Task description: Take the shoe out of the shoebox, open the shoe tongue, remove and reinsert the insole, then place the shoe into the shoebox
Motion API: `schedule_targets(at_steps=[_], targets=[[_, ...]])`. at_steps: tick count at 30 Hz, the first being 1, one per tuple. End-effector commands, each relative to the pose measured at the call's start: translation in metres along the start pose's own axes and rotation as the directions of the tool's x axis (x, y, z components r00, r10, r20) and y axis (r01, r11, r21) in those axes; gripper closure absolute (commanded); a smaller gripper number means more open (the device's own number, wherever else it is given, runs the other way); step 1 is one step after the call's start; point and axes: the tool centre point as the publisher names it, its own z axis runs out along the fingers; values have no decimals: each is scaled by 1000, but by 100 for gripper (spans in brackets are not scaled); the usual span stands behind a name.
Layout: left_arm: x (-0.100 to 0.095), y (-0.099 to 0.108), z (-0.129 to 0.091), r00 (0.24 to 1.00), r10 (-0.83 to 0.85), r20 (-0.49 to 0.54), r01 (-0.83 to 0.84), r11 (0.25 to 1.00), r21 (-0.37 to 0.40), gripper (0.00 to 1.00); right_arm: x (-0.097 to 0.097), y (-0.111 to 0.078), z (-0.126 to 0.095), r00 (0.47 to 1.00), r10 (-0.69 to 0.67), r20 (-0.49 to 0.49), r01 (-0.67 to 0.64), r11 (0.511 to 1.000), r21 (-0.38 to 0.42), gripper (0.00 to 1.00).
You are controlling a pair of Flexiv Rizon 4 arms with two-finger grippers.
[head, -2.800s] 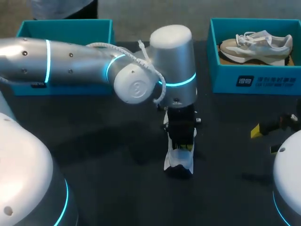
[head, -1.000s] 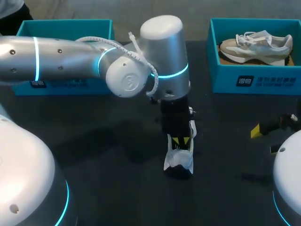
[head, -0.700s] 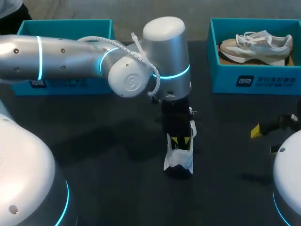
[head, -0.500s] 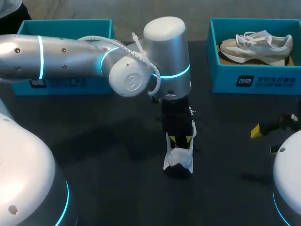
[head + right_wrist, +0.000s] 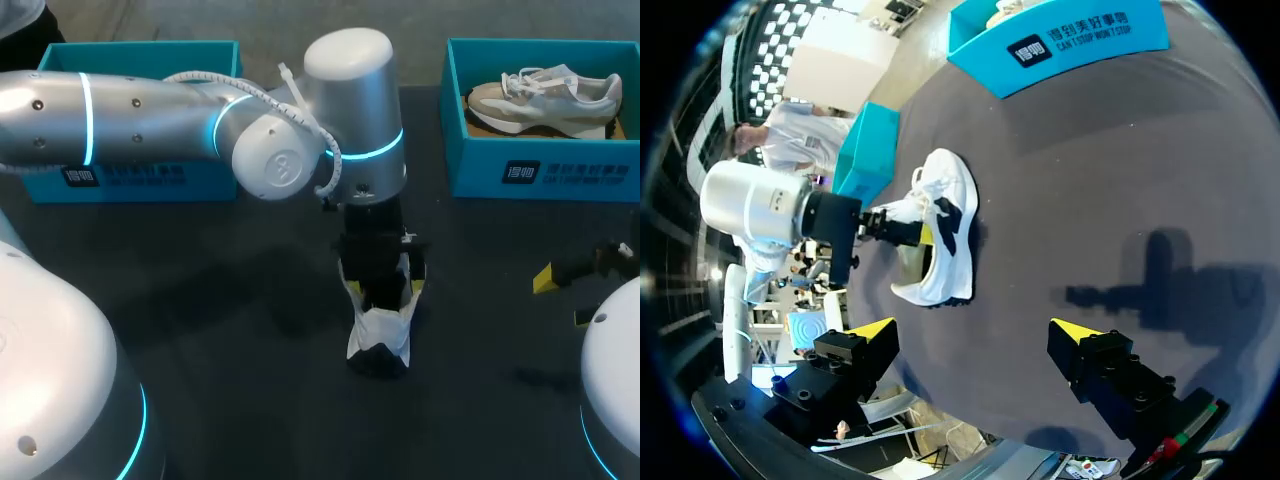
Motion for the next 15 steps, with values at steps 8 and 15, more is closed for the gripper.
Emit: schedule_targets(at_steps=[8, 15], targets=[[-2, 8, -11, 1000, 5, 21, -5, 1000, -5, 2, 1, -1, 0, 1000, 2, 3, -2, 1000, -1, 0], [-2, 15, -17, 1000, 7, 30, -6, 1000, -14, 4, 1, -1, 0, 1000, 2, 3, -2, 1000, -1, 0]])
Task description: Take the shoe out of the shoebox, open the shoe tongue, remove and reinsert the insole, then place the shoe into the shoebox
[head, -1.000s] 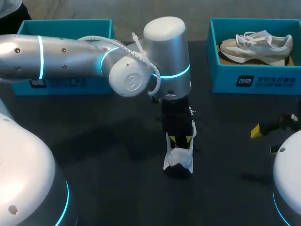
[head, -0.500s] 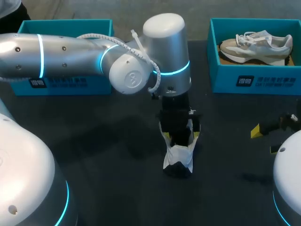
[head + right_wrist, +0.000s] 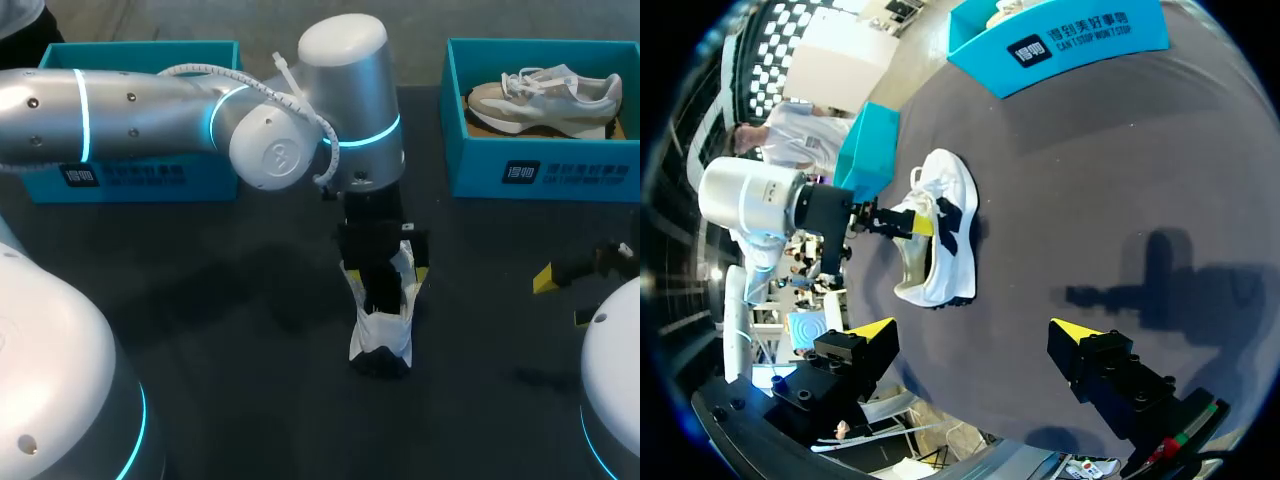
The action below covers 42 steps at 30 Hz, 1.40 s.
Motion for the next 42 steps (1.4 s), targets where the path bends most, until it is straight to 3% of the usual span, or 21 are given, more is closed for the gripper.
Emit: schedule_targets(at_steps=[1, 11, 20, 30, 39, 40, 41, 42], targets=[[3, 5, -5, 1000, 2, 4, -2, 1000, -2, 4, 1, -1, 0, 1000, 2, 3, -2, 1000, -1, 0], [1, 13, -24, 1000, 1, 21, 0, 1000, -29, 5, 1, -1, 0, 1000, 2, 3, -2, 1000, -1, 0], [-6, 9, -63, 999, 12, 52, -9, 998, -60, 5, 1, -1, 0, 1000, 2, 3, -2, 1000, -1, 0], [2, 11, -94, 999, -1, 49, 6, 995, -101, 4, 1, -1, 0, 1000, 2, 3, -2, 1000, -1, 0], [2, 27, -102, 997, -18, 69, 27, 991, -131, 18, 1, -1, 0, 1000, 2, 3, -2, 1000, -1, 0], [2, 31, -100, 997, -20, 72, 29, 991, -132, 33, 1, -1, 0, 1000, 2, 3, -2, 1000, -1, 0], [2, 32, -100, 997, -20, 73, 29, 991, -132, 39, 1, -1, 0, 1000, 2, 3, -2, 1000, -1, 0], [2, 32, -100, 997, -20, 73, 29, 991, -132, 39, 1, -1, 0, 1000, 2, 3, -2, 1000, -1, 0]])
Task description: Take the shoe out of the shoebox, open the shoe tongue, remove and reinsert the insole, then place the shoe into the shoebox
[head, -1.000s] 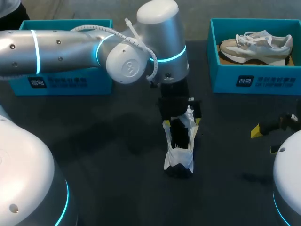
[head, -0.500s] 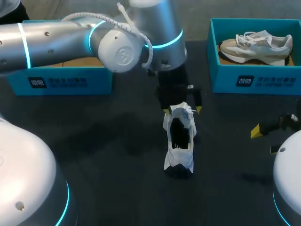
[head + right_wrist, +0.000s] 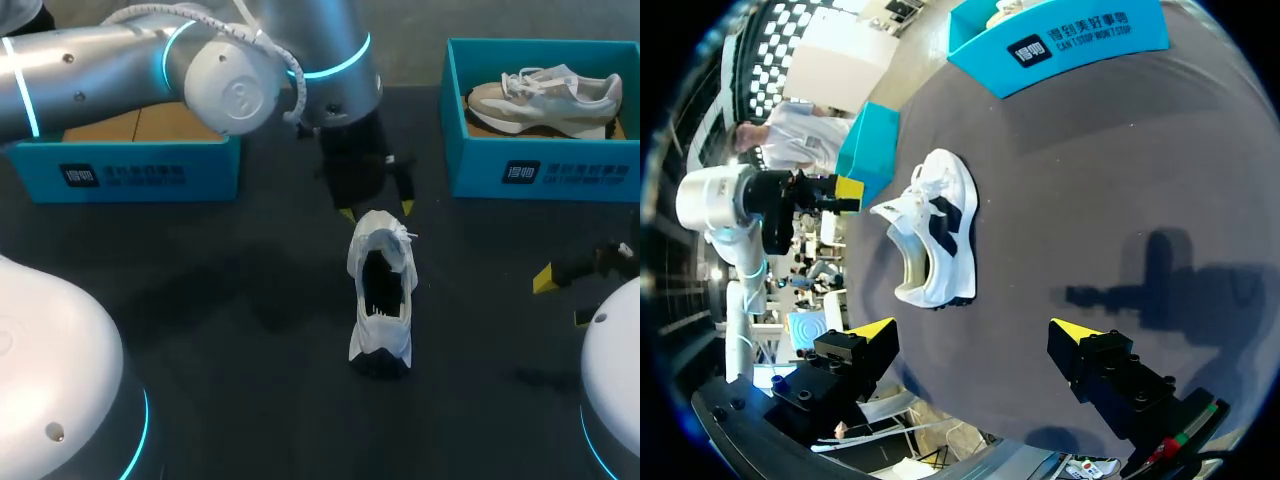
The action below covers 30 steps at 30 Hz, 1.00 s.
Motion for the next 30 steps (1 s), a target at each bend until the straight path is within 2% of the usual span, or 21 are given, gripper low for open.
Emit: schedule_targets(at_steps=[1, 3, 4, 5, 10, 18, 30], targets=[[0, 8, 7, 1000, -1, 11, 0, 1000, 5, 51, 1, -1, 0, 1000, 2, 3, -2, 1000, -1, 0], [0, 9, 7, 1000, 0, 11, 0, 1000, 5, 52, 1, -1, 0, 1000, 2, 3, -2, 1000, -1, 0], [-1, 12, 10, 1000, 4, 14, -5, 1000, 5, 64, 1, -1, 0, 1000, 2, 3, -2, 1000, -1, 0], [-2, 12, 11, 1000, 9, 15, -9, 1000, 5, 69, 1, -1, 0, 1000, 2, 3, -2, 1000, -1, 0], [1, 18, 20, 1000, 19, 0, -19, 1000, 8, 66, 1, -1, 0, 1000, 2, 3, -2, 1000, -1, 0], [-2, 25, 34, 999, 32, -10, -32, 999, 14, 67, 1, -1, 0, 1000, 2, 3, -2, 1000, -1, 0], [1, 9, 50, 999, 49, -6, -49, 998, 48, 72, 1, -1, 0, 1000, 2, 3, -2, 1000, -1, 0]])
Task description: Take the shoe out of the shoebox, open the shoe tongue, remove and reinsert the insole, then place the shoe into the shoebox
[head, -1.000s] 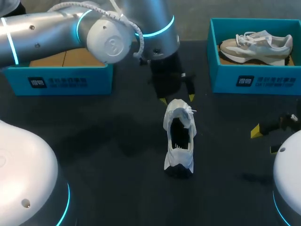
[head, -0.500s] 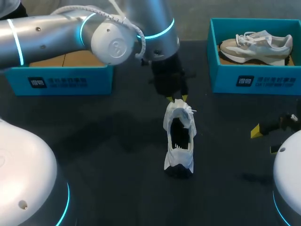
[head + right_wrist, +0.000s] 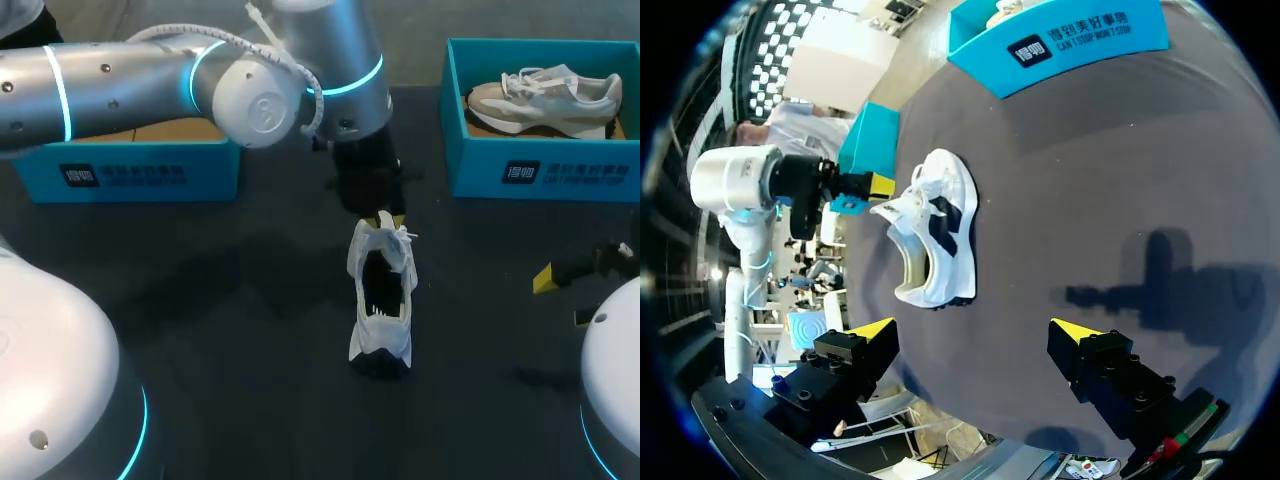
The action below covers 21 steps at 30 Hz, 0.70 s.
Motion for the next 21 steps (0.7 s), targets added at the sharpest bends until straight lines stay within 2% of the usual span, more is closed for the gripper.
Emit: schedule_targets(at_steps=[1, 10, 21], targets=[[3, -9, 4, 1000, 4, 2, -4, 1000, 2, 72, 1, -1, 0, 1000, 2, 3, -2, 1000, -1, 0], [7, -36, 10, 1000, -13, 7, 13, 999, 39, 72, 1, -1, 0, 1000, 2, 3, -2, 1000, -1, 0], [20, -52, 24, 999, -44, -10, 45, 997, 65, 72, 1, -1, 0, 1000, 2, 3, -2, 1000, -1, 0]])
